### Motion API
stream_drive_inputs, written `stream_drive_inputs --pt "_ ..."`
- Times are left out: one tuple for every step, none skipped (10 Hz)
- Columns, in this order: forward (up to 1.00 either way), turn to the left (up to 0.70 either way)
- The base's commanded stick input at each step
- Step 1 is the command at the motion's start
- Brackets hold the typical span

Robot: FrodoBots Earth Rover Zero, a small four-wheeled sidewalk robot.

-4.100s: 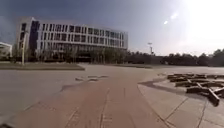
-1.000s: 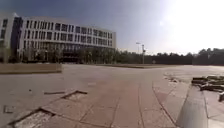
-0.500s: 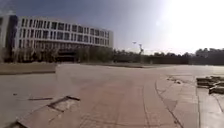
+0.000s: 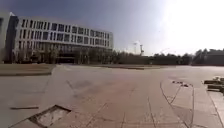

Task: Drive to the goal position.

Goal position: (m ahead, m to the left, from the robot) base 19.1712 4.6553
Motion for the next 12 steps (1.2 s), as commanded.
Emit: stream_drive_inputs --pt "0.70 -0.35" --pt "0.70 -0.35" --pt "0.70 -0.35" --pt "0.70 -0.35" --pt "0.70 -0.35" --pt "0.70 -0.35" --pt "0.70 -0.35" --pt "0.70 -0.35" --pt "0.70 -0.22" --pt "0.70 0.00" --pt "0.70 0.00" --pt "0.70 0.00"
